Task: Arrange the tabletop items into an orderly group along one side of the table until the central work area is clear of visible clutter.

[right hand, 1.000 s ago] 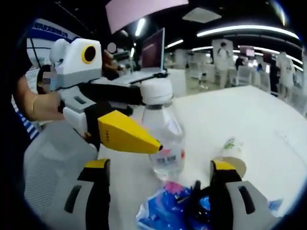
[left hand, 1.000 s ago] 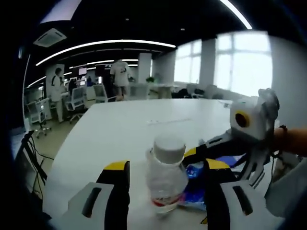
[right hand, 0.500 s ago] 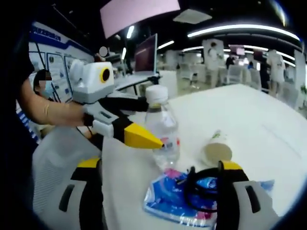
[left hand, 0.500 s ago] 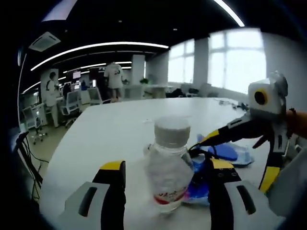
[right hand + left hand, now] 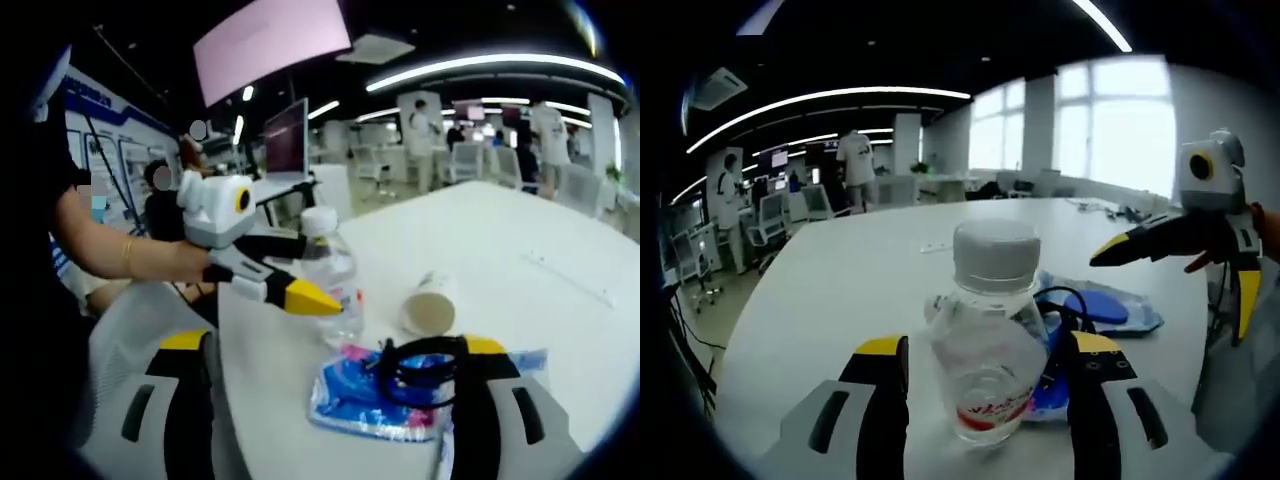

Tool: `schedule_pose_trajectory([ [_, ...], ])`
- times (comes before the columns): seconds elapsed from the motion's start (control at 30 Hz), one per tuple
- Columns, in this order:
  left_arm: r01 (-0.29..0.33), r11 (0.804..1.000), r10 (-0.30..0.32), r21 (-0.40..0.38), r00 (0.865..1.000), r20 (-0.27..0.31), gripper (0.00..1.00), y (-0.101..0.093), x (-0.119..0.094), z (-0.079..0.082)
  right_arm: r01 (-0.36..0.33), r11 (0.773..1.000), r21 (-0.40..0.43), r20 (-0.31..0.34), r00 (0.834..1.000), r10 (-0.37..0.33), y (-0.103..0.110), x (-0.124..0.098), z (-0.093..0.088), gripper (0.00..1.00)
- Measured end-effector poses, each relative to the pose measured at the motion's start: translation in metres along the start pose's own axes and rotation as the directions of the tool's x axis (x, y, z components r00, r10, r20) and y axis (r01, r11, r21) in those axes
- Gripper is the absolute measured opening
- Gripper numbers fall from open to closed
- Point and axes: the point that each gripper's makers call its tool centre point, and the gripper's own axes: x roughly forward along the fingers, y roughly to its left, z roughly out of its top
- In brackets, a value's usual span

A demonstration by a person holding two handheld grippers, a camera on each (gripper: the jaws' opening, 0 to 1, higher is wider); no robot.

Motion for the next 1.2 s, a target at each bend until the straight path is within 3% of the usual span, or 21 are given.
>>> schedule_pose_trajectory([
  [0.17,0.041,0.999,-0.041,0.030,0.999,-0.002,0.59,-0.004,0.001,-0.002,0.035,0.999,-0.004,-0.010,0.999,-0.035,-0.007,-0.011,-0.006,0.99],
  [0.27,0.033,0.996,-0.034,0.080,0.999,0.006,0.51,-0.001,0.001,0.001,0.075,0.997,-0.012,-0.028,0.997,-0.075,-0.015,-0.014,-0.015,0.99],
  [0.37,0.043,0.996,-0.045,0.080,0.999,0.017,0.54,-0.002,0.002,0.004,0.089,0.996,-0.023,-0.063,0.994,-0.090,-0.017,-0.016,-0.025,0.99],
  [0.6,0.052,0.993,-0.052,0.108,0.999,0.003,0.48,0.000,0.006,0.002,0.122,0.992,-0.028,-0.086,0.989,-0.124,-0.020,-0.019,-0.034,0.98],
  [0.93,0.048,0.988,-0.047,0.149,0.999,-0.012,0.46,-0.001,0.008,-0.002,0.158,0.987,-0.035,-0.102,0.982,-0.161,-0.027,-0.025,-0.040,0.97],
  [1.2,0.054,0.990,-0.052,0.127,0.998,-0.019,0.45,-0.001,0.008,-0.004,0.183,0.982,-0.041,-0.105,0.977,-0.186,-0.032,-0.030,-0.042,0.97],
])
